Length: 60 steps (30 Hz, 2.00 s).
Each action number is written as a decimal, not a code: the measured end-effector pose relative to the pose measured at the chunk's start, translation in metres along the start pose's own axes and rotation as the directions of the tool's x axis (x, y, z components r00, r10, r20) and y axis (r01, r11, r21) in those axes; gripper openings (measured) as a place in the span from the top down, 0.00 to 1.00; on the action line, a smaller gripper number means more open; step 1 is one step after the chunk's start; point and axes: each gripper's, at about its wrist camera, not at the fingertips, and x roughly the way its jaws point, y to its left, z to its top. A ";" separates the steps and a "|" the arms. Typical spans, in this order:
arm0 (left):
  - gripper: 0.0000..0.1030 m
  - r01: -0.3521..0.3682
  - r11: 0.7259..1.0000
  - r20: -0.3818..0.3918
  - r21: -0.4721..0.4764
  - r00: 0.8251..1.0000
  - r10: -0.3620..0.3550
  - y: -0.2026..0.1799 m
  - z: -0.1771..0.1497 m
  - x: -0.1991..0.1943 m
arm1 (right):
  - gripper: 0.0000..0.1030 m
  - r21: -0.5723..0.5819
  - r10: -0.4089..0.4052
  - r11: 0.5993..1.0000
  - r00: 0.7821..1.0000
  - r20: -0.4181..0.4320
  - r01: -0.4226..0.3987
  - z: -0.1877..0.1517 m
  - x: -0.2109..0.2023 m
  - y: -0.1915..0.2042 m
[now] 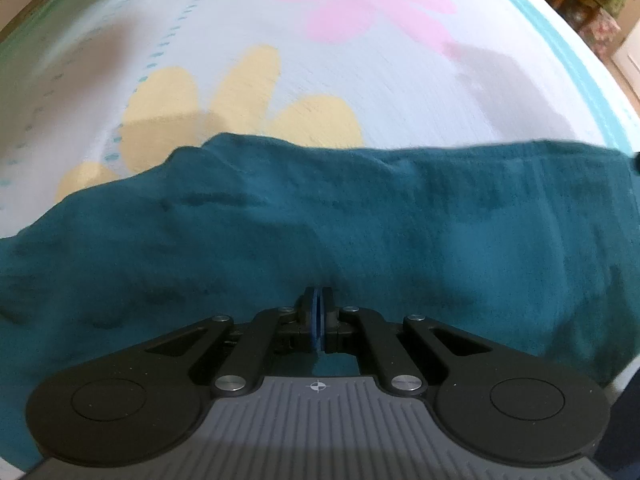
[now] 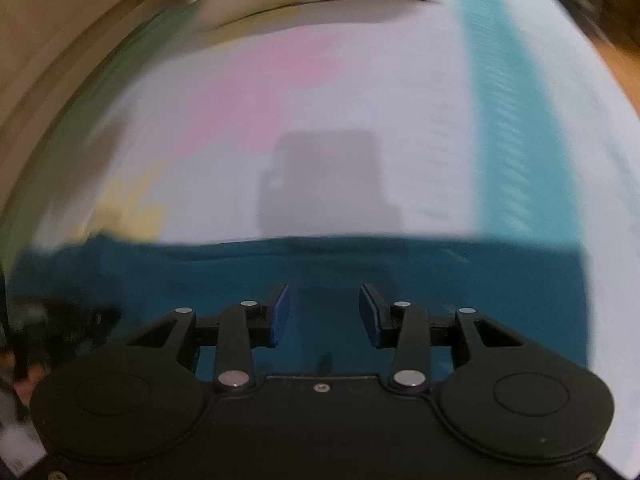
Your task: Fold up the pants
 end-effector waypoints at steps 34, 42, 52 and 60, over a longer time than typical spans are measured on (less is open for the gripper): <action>0.97 -0.087 0.981 0.112 -0.176 0.988 0.108 0.034 0.021 -0.011 | 0.94 -0.512 0.009 0.858 0.998 -0.062 -0.040 0.020 0.109 0.114; 0.97 -0.090 0.988 0.090 -0.126 0.991 0.102 0.027 0.020 -0.010 | 0.61 -0.353 0.035 0.935 0.999 -0.025 -0.041 0.031 0.076 0.085; 0.97 0.050 0.993 0.040 0.105 0.998 -0.055 -0.027 -0.002 -0.014 | 0.60 0.124 -0.152 0.981 0.988 -0.013 0.152 -0.024 -0.023 -0.061; 0.97 0.027 0.949 0.012 0.315 0.999 -0.033 -0.064 -0.030 -0.009 | 0.42 0.419 -0.306 0.857 0.951 -0.050 0.298 -0.110 -0.060 -0.156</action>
